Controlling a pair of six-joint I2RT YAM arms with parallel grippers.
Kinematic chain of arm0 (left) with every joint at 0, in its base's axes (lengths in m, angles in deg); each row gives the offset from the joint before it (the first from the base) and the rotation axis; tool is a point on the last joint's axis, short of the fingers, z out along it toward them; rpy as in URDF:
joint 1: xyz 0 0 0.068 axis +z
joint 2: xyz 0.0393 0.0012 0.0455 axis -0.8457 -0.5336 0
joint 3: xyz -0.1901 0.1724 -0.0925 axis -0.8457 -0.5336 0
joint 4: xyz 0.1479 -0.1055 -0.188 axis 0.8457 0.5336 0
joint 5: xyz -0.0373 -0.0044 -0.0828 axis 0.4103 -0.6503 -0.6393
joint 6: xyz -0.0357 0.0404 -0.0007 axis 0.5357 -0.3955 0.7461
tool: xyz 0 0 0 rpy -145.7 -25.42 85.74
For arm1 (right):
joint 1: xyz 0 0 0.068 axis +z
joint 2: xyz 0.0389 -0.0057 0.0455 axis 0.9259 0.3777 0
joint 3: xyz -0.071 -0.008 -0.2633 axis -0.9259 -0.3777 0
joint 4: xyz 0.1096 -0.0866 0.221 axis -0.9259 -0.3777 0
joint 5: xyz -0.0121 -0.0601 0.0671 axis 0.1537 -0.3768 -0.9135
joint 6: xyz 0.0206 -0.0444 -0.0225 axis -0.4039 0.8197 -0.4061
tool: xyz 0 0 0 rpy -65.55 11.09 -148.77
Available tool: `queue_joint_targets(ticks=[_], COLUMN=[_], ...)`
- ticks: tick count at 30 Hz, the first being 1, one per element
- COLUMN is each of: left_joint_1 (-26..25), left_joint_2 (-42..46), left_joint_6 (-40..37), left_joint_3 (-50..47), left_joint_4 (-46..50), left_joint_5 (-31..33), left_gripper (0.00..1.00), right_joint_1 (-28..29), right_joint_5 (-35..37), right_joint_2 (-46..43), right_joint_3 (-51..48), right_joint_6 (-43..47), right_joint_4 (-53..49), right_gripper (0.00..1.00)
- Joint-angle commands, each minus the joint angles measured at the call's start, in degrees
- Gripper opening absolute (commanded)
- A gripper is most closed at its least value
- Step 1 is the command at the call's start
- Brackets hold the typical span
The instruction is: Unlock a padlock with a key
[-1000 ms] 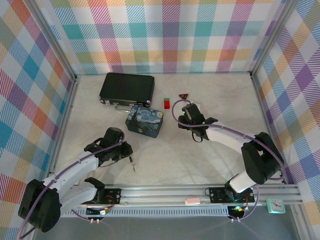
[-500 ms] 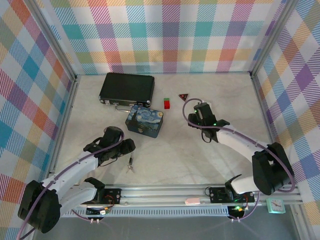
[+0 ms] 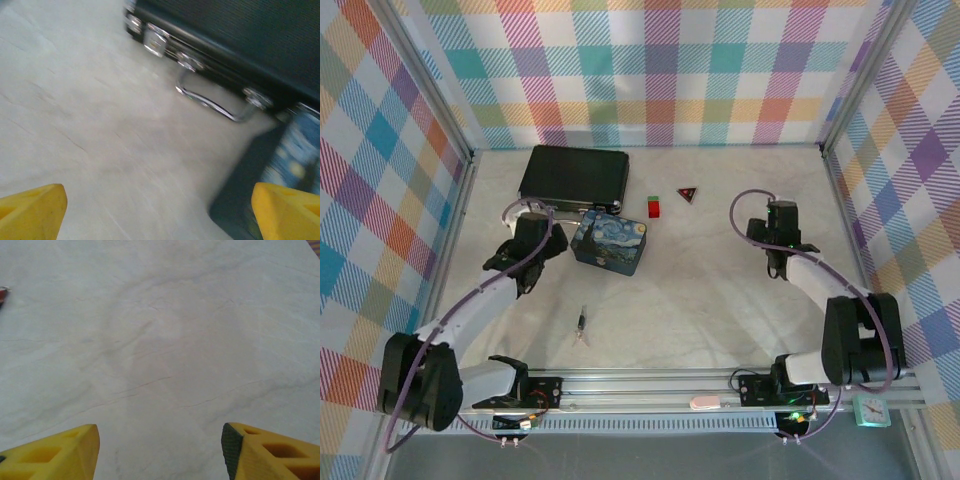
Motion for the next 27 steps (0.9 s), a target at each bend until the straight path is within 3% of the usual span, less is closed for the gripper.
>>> queue_joint_targets(ticks=[1, 4, 6, 7, 9, 13, 15, 19, 21, 23, 25, 27], left_joint_1=[1.78, 2.29, 2.57, 2.68, 2.81, 3.07, 3.59, 6.52, 7.13, 8.12, 8.96, 9.09], left_joint_2=[-3.21, -7.43, -9.84, -11.06, -12.59, -15.18, -15.24, -18.57, -18.71, -19.33, -22.73, -20.67], left_joint_6=[-8.22, -14.84, -17.37, -18.61, -21.15, -24.17, -23.9, -23.35, -23.65, -23.63, -23.69, -22.89], left_joint_3=[-0.4, -2.46, -3.59, -4.62, -7.04, -12.79, -12.64, -16.25, -15.42, -17.32, -20.39, -18.92], left_joint_4=[-10.48, -19.22, -22.84, -25.21, -30.6, -44.37, -44.15, -55.61, -53.19, -56.83, -67.11, -60.66], left_joint_5=[11.74, 15.39, 16.68, 16.8, 16.25, 13.73, 10.95, 1.1, -3.41, -7.1, -7.35, -7.81], left_gripper=[0.94, 0.94, 0.94, 0.94, 0.94, 0.94, 0.93, 0.92, 0.9, 0.89, 0.9, 0.9], right_joint_1=[-1.99, -2.36, -2.71, -2.8, -2.77, -3.93, -4.03, -4.01, -3.93, -3.97, -3.92, -3.9], right_joint_5=[-5.73, -6.92, -7.9, -8.81, -11.41, -13.6, -11.76, -11.36, -11.34, -11.29, -11.43, -11.42], right_joint_2=[3.88, 7.16, 8.72, 8.83, 7.7, 6.91, 8.99, 8.06, 8.2, 8.23, 8.13, 8.08], right_joint_3=[-2.97, -5.45, -5.29, -6.07, -8.79, -15.16, -17.9, -17.26, -17.32, -17.38, -17.57, -17.53], right_joint_6=[3.84, 5.72, 5.67, 6.39, 7.23, 6.32, 5.84, 5.69, 5.69, 5.81, 5.85, 5.78], right_joint_4=[12.62, 22.96, 23.25, 25.05, 28.67, 39.72, 47.76, 44.64, 45.05, 45.18, 45.51, 45.37], right_gripper=[0.66, 0.66, 0.67, 0.73, 0.99, 0.99, 0.99, 0.99, 0.99, 0.99, 0.99, 0.99])
